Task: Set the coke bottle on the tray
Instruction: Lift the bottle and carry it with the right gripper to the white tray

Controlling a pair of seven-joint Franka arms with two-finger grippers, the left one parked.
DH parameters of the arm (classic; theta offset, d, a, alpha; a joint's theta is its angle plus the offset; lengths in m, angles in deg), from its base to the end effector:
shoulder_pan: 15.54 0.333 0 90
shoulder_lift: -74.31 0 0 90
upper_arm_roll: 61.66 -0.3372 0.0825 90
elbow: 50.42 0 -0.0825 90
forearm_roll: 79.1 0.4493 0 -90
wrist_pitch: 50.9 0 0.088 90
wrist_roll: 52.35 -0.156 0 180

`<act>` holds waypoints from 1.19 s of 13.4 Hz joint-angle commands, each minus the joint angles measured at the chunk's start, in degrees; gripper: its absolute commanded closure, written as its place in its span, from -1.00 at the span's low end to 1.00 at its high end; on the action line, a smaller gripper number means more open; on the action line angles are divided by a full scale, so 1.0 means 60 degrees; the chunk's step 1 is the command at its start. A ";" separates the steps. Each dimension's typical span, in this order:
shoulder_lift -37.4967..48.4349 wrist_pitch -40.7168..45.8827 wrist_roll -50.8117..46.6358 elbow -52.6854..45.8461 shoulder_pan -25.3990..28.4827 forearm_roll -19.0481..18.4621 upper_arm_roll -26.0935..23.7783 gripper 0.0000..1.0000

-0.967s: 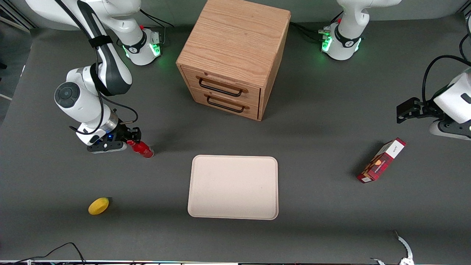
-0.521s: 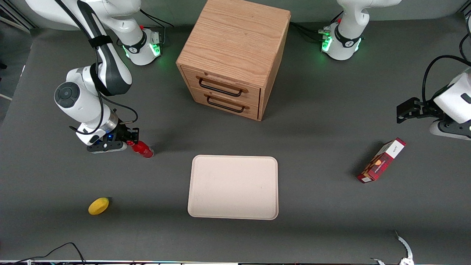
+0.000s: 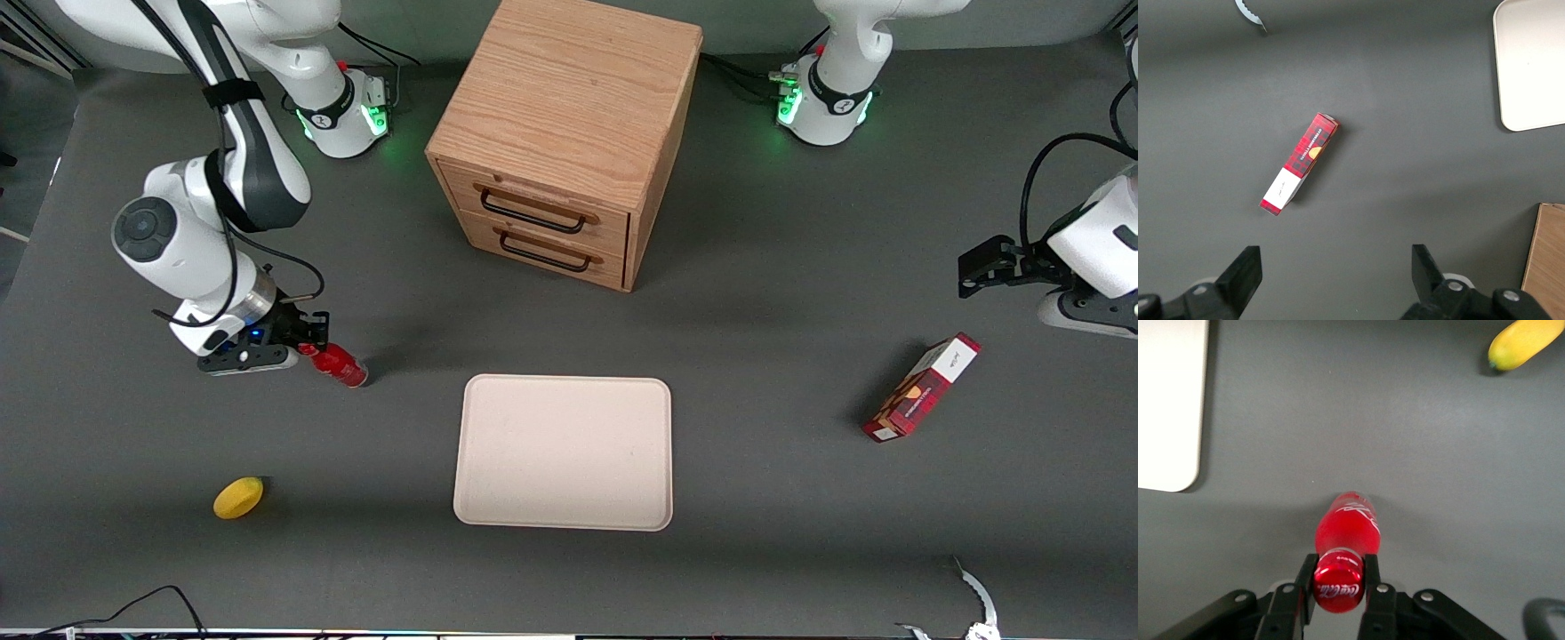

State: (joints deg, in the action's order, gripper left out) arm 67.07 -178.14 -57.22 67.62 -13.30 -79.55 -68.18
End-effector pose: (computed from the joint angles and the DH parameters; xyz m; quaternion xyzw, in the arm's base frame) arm 0.6248 0.0954 0.3126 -0.9992 -0.0357 -0.0169 0.0060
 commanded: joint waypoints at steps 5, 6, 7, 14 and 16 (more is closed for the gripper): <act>-0.0434 0.5351 -0.0155 -0.5297 0.0051 -0.0028 -0.0026 1.00; -0.0449 0.5982 -0.0155 -0.5898 0.0052 -0.0028 -0.0026 1.00; -0.0493 0.6394 -0.0155 -0.6354 0.0052 -0.0043 -0.0026 1.00; -0.2509 0.6516 -0.1761 -0.8155 0.1587 -0.0585 0.0003 1.00; -0.3404 0.6428 -0.2698 -0.8729 0.2158 -0.0555 0.0003 1.00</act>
State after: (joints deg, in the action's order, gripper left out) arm 53.52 -140.94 -67.94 23.32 -3.38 -81.68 -68.39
